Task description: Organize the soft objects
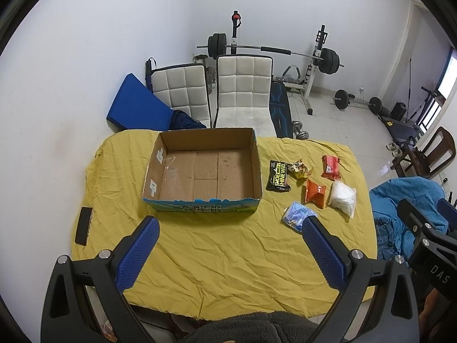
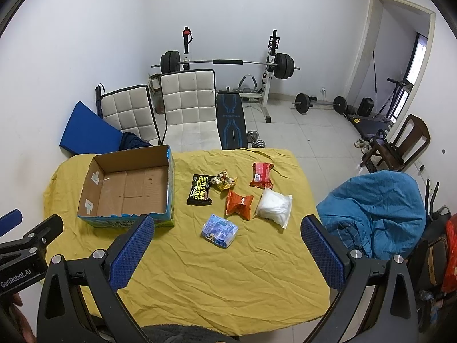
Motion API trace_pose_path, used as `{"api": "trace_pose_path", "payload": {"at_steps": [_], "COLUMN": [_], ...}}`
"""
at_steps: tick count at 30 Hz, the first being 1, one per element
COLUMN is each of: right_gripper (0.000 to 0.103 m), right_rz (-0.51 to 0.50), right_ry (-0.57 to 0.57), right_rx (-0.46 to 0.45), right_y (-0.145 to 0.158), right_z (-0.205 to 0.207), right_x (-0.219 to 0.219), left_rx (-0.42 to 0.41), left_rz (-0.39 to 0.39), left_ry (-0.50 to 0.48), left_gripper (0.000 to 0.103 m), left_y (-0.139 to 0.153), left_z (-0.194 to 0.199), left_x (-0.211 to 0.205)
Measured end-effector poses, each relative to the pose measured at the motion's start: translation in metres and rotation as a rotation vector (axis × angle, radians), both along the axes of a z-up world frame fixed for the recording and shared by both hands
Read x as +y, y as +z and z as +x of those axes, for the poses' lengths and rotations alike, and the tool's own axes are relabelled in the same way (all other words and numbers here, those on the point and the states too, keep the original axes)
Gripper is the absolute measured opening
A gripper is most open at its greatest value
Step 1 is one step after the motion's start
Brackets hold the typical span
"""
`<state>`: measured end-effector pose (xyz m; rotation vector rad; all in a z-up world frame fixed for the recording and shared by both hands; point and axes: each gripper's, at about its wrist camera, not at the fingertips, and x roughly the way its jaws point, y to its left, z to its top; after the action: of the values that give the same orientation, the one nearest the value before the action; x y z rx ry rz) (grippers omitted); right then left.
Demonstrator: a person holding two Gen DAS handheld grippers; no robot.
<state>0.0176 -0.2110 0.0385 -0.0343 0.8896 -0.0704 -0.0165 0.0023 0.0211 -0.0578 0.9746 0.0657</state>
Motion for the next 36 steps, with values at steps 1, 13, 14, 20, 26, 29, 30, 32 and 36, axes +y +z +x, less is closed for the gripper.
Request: {"api": "trace_pose_path", "payload": {"at_steps": [1,13,14,20,26,29,30,32,36], "right_gripper": [0.103,0.103,0.103,0.103,0.103,0.103,0.103,0.103,0.103], "right_rz": [0.001,0.008,0.007,0.021,0.027,0.033,0.033,0.033,0.03], "right_ry": [0.001,0.008,0.007,0.009,0.003,-0.006,-0.014,-0.031,-0.079], "right_rx": [-0.001,0.0,0.001,0.0,0.019,0.034,0.041,0.052,0.076], "right_y": [-0.001,-0.002,-0.002,-0.004,-0.012,-0.019,-0.022,-0.027,-0.042], "right_z": [-0.001,-0.005,-0.005,-0.007,-0.004,0.001,0.003,0.008,0.022], "right_x": [0.001,0.002,0.002,0.002,0.001,0.0,-0.002,-0.006,-0.021], "left_rx": [-0.002,-0.008,-0.007,-0.006,0.004,0.016,0.022,0.03,0.031], "left_rz": [-0.001,0.003,0.003,0.005,0.008,0.005,0.005,0.001,0.014], "left_ry": [0.0,0.003,0.003,0.003,0.005,-0.001,-0.004,-0.016,-0.051], "left_gripper": [0.102,0.102,0.102,0.102,0.102,0.102,0.102,0.102,0.102], "left_y": [0.0,0.003,0.003,0.003,0.0,-0.007,-0.009,-0.014,-0.023], "left_z": [0.0,0.0,0.0,-0.001,0.001,0.006,0.008,0.014,0.031], "left_x": [0.001,0.003,0.003,0.004,0.01,0.011,0.012,0.009,-0.003]}}
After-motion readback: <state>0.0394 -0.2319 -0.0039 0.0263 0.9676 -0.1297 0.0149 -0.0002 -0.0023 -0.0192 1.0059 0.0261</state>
